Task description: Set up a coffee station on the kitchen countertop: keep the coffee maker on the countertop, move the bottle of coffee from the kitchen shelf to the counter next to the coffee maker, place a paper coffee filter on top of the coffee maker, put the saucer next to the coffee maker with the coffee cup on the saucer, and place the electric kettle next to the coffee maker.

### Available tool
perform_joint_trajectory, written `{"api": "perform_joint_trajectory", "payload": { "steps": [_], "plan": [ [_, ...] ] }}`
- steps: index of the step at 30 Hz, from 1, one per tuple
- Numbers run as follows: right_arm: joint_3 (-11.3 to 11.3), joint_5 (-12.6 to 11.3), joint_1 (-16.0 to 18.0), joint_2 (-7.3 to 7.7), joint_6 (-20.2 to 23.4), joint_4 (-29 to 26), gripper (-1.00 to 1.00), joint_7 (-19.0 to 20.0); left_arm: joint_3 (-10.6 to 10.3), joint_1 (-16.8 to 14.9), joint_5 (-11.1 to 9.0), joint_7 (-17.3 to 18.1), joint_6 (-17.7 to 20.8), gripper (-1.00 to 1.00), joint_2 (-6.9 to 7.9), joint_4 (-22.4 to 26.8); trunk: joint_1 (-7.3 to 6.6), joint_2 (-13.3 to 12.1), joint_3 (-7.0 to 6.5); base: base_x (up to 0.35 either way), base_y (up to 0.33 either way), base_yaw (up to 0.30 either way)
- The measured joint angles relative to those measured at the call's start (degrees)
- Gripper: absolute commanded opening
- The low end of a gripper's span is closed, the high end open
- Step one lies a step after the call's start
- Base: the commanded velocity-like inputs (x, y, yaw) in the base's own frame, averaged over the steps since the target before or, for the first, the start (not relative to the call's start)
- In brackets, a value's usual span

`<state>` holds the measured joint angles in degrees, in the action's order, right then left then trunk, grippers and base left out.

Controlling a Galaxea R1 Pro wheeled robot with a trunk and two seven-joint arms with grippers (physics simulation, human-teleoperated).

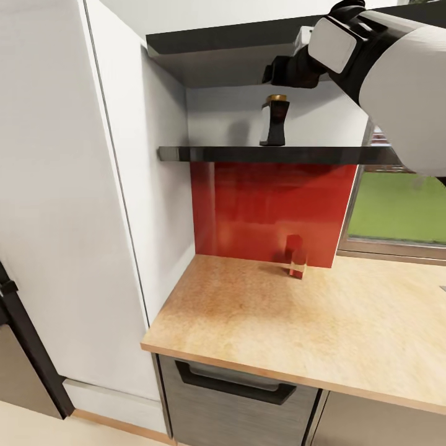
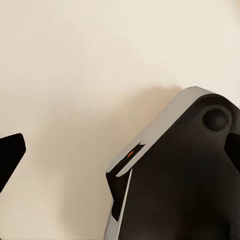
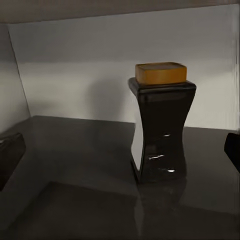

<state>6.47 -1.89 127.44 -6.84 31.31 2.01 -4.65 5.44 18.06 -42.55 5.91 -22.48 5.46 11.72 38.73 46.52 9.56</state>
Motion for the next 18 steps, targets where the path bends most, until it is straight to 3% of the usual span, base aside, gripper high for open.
{"api": "perform_joint_trajectory", "payload": {
  "steps": [7,18],
  "plan": [
    [-0.01,1.66,-0.25,1.0,-0.34,0.0,1.0,-0.08,0.0,0.02,0.0,-0.07,0.07,1.0,-0.06,-0.01,0.0,0.0,0.0,0.0,-0.132,0.0],
    [0.0,2.5,-2.16,1.17,-1.54,0.0,1.0,-0.08,0.01,0.02,0.07,-0.09,0.07,1.0,-0.08,0.0,0.0,0.0,0.0,0.0,-0.013,0.0]
  ]
}}
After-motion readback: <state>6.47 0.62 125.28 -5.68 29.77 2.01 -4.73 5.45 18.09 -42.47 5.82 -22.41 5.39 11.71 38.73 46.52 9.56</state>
